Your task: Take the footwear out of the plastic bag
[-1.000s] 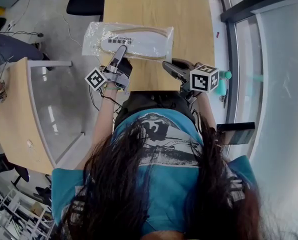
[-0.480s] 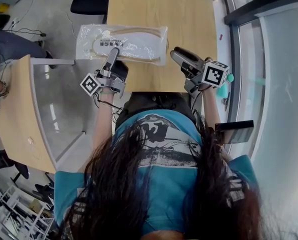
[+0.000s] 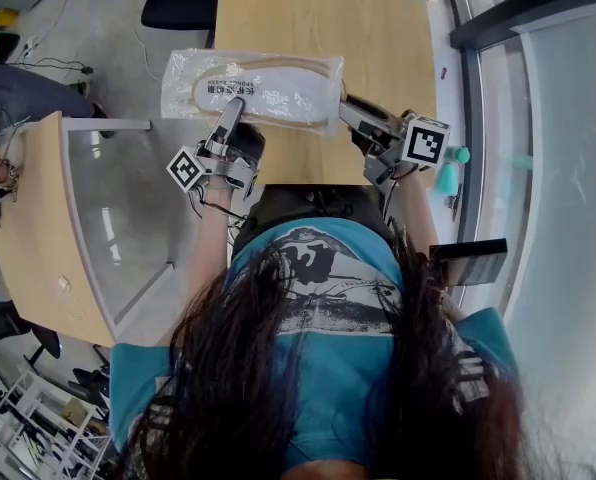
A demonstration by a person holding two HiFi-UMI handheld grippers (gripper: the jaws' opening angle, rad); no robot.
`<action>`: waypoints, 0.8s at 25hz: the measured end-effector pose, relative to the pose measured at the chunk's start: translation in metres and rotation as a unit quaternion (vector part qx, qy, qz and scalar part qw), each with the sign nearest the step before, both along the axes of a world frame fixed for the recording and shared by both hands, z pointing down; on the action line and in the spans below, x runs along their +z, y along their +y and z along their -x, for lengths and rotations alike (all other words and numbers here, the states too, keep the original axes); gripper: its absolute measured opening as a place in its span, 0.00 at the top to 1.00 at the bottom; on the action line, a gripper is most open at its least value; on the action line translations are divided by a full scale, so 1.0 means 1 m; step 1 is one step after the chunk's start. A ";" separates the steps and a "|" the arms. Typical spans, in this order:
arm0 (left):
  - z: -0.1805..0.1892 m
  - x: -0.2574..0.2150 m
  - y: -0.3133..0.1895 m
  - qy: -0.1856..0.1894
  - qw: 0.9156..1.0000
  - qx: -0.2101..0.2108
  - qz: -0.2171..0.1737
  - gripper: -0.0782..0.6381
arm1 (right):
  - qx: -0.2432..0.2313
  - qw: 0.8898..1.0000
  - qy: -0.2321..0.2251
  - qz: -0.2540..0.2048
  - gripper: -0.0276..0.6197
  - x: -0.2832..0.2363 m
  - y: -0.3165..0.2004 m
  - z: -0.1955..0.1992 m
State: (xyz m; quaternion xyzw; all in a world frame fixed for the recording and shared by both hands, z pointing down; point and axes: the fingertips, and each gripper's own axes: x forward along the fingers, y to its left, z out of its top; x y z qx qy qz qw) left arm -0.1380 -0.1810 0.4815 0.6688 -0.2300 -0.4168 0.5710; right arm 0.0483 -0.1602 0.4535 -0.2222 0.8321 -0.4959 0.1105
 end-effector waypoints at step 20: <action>-0.011 0.004 -0.004 -0.069 0.997 0.015 0.010 0.78 | 0.041 0.998 0.042 0.005 0.81 -0.001 -0.011 -0.002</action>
